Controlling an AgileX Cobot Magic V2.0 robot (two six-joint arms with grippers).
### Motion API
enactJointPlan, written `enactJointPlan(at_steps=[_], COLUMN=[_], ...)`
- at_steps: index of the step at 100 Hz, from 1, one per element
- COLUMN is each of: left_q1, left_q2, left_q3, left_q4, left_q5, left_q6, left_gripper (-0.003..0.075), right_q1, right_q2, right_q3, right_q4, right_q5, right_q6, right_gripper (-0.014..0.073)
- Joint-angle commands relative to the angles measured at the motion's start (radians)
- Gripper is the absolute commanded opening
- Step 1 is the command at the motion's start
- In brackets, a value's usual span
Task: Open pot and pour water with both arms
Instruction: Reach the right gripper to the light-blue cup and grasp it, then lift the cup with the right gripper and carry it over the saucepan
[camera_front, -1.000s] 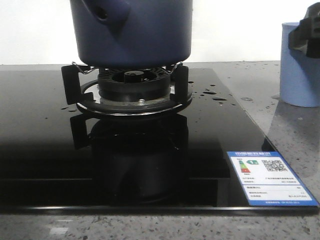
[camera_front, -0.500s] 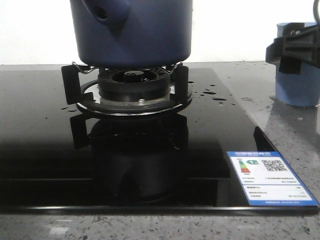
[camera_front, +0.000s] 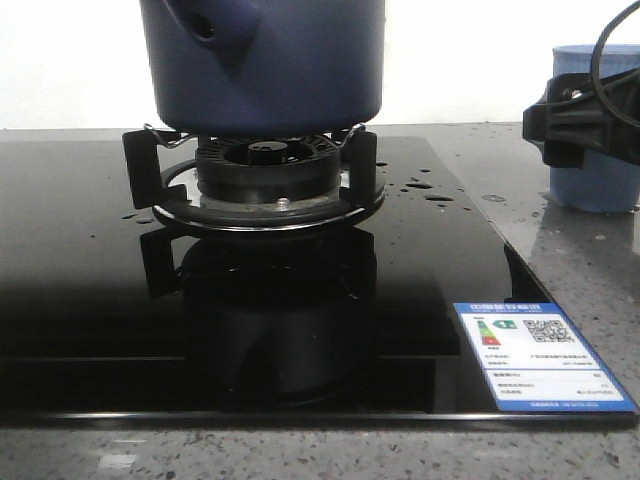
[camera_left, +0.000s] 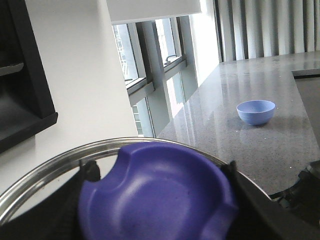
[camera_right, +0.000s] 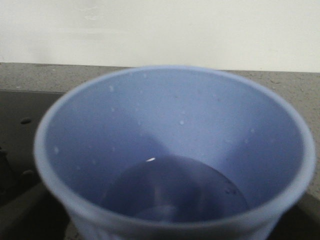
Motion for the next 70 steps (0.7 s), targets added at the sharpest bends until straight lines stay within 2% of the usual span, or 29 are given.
enactJointPlan(at_steps=[1, 15, 27, 40, 54, 70], left_q1=[0.003, 0.003, 0.003, 0.003, 0.003, 0.003], left_q2=[-0.020, -0.020, -0.020, -0.020, -0.020, -0.020], left_q3=[-0.027, -0.027, -0.027, -0.027, -0.027, -0.027], left_q4=[-0.108, -0.108, -0.108, -0.108, -0.108, -0.113], left_q5=[-0.011, 0.003, 0.004, 0.004, 0.004, 0.004], left_q6=[-0.007, -0.007, -0.007, -0.007, -0.007, -0.007], left_gripper=[0.0243, 0.0243, 0.0243, 0.0243, 0.0243, 0.0243], right_q1=[0.000, 0.000, 0.000, 0.000, 0.000, 0.000], right_q2=[-0.025, -0.032, -0.057, -0.119, -0.225, -0.320], right_q3=[-0.023, -0.023, -0.023, -0.023, -0.036, -0.116], right_q4=[-0.054, -0.068, -0.077, -0.109, -0.222, -0.349], right_q5=[-0.087, -0.087, -0.087, -0.087, -0.040, 0.104], right_q6=[0.007, 0.007, 0.007, 0.007, 0.007, 0.007], right_gripper=[0.0489, 0.0333, 0.0265, 0.0248, 0.0245, 0.0245])
